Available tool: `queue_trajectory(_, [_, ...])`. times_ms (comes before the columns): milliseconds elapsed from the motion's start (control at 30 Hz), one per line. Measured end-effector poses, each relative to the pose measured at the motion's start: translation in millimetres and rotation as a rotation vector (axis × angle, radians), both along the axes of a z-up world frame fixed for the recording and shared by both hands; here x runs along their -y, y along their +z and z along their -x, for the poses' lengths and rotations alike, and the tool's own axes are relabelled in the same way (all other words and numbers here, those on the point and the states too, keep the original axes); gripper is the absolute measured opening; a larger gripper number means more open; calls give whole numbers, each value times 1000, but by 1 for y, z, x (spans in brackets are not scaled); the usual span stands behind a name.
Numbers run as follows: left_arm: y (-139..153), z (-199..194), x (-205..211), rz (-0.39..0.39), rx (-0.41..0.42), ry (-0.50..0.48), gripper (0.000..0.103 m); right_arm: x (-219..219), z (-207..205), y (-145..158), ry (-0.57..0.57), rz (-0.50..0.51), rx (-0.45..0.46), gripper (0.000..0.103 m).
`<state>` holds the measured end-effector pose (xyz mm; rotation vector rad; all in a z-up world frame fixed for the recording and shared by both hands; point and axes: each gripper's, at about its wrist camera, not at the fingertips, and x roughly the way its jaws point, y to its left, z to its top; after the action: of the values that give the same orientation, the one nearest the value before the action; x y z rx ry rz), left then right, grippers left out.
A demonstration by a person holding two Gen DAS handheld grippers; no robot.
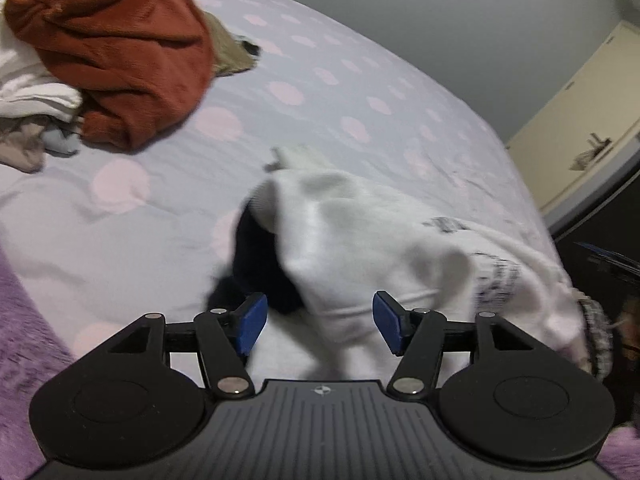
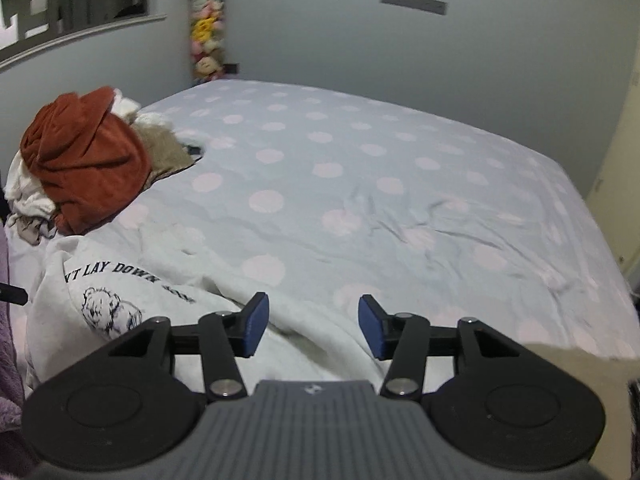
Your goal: Fold clothes
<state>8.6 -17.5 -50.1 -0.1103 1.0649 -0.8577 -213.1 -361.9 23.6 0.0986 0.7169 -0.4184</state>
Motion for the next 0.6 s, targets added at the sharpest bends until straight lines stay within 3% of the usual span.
queue_trajectory(100, [2, 8, 8, 29, -28, -37, 63, 5, -33, -12, 40, -21, -33, 56])
queue_trajectory(233, [-1, 19, 26, 31, -57, -106, 66, 12, -74, -36, 96, -47, -110, 68])
queue_trajectory(433, [-13, 30, 52, -24, -66, -138, 66, 9, -108, -72, 150, -44, -233, 67])
queue_trajectory(467, [-13, 30, 54, -32, -58, -134, 64, 8, -111, -77, 152, -36, -251, 60])
queue_trajectory(533, [-13, 30, 57, -53, -43, -123, 49, 11, -112, -83, 146, -39, -271, 30])
queue_trajectory(600, [-13, 30, 58, -72, -23, -108, 26, 13, -113, -87, 141, -41, -287, 19])
